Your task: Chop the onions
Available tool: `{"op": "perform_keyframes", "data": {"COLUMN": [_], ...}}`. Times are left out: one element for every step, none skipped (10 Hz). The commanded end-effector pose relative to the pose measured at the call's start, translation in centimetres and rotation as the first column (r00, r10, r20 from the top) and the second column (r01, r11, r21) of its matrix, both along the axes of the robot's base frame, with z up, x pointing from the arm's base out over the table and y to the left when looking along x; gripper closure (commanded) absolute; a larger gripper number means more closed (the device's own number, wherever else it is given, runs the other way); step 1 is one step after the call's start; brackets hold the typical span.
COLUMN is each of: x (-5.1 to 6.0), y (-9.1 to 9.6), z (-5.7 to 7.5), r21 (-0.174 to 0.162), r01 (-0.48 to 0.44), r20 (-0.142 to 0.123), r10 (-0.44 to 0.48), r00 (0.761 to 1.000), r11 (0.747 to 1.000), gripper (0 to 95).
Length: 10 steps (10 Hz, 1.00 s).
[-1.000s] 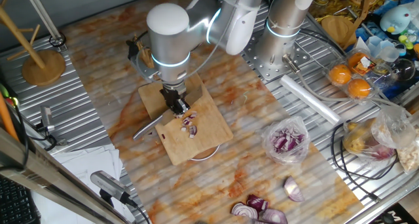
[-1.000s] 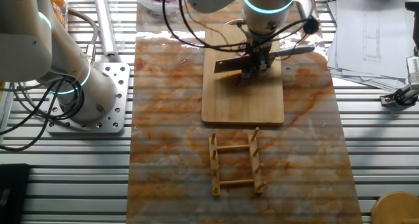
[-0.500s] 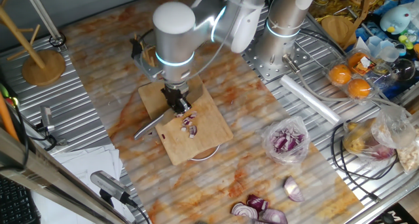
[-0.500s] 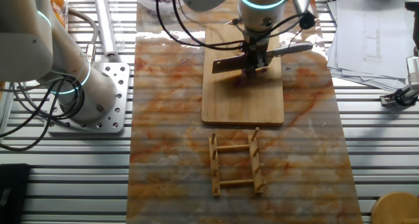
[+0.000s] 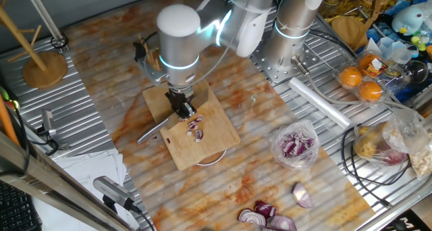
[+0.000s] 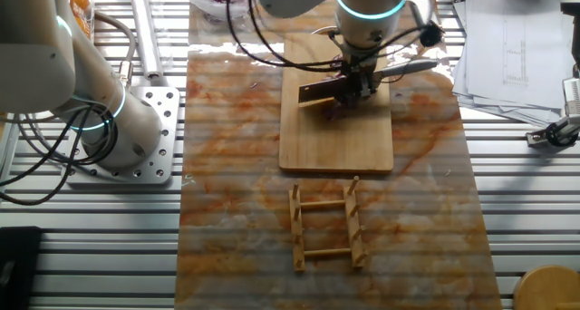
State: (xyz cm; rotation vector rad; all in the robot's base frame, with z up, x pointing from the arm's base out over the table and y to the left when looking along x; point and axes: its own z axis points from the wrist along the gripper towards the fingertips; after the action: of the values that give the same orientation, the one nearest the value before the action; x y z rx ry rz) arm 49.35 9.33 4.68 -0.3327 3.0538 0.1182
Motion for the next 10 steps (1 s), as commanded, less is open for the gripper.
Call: {"op": "perform_keyframes", "data": {"x": [-0.6,-0.6,-0.6,-0.6,-0.5,-0.4,-0.3,-0.2,-0.1,0.0], "y": [-0.2,-0.3,-0.4,-0.6,-0.9,-1.1,-1.2,-1.3,-1.4,-1.4], "z": [1.4,1.5,1.5,1.5,1.5,1.5,1.4,1.1,0.8,0.2], "r21": [-0.036,-0.04,-0.041,-0.045,-0.044,-0.044,-0.044,-0.045,-0.044,-0.037], "r01": [0.008,0.013,0.018,0.019,0.019,0.019,0.02,0.021,0.02,0.015], "r20": [0.014,0.015,0.018,0.017,0.02,0.022,0.024,0.025,0.026,0.027], "r10": [-0.007,-0.012,-0.017,-0.018,-0.018,-0.018,-0.019,-0.02,-0.019,-0.014], "r00": [1.0,1.0,1.0,1.0,1.0,1.0,1.0,0.999,0.999,1.0], "r11": [0.999,0.999,0.999,0.999,0.999,0.999,0.999,0.999,0.999,0.999], "gripper": [95.0,95.0,95.0,95.0,95.0,95.0,95.0,95.0,95.0,95.0]}}
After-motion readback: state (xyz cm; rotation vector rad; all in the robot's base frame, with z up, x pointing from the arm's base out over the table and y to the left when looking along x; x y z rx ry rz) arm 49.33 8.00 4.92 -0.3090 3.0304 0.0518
